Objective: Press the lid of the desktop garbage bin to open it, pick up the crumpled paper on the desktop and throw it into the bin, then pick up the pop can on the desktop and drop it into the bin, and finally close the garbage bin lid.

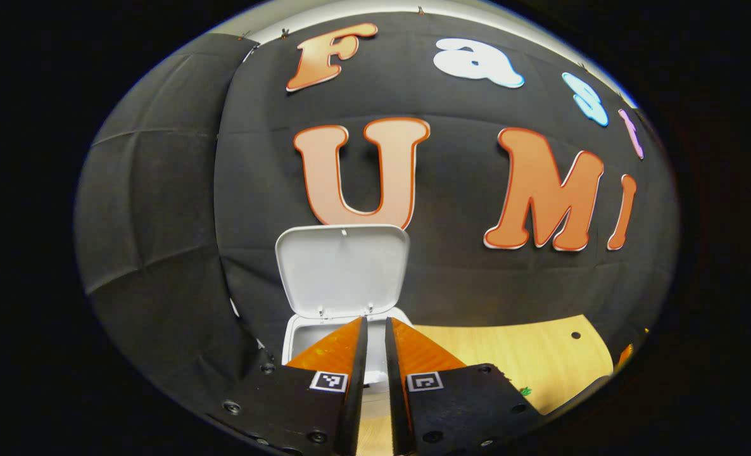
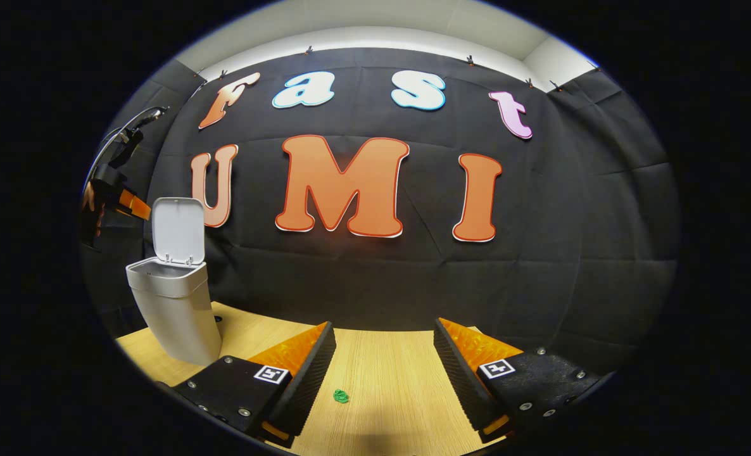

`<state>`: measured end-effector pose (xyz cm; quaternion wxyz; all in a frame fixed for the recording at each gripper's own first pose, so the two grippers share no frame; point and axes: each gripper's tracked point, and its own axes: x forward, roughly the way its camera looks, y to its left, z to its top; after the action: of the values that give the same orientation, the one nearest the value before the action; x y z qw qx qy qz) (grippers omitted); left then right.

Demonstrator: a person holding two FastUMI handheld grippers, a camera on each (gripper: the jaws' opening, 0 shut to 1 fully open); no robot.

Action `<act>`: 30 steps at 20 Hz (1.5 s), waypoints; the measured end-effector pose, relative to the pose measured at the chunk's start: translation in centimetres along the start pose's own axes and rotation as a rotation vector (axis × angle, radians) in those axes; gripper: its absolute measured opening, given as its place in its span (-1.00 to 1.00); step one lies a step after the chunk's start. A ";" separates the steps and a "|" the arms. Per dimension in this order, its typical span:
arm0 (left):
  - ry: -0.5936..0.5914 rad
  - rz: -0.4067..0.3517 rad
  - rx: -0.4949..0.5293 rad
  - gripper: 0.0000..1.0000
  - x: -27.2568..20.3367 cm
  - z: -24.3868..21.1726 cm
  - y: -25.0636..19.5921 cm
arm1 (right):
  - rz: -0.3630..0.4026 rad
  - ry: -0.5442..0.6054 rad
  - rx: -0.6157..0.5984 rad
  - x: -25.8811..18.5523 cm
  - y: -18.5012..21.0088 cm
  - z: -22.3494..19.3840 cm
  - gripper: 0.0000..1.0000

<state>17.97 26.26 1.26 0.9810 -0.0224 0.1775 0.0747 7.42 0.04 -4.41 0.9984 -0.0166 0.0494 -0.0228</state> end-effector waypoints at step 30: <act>-0.266 -0.105 0.020 0.83 -15.5 -5.4 -12.2 | 0.177 0.303 -0.061 6.9 6.5 -17.3 0.88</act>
<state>3.64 11.66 1.86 0.9986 -0.0116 0.0453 0.0239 12.89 5.69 -22.48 0.9767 -0.0386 0.2011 0.0647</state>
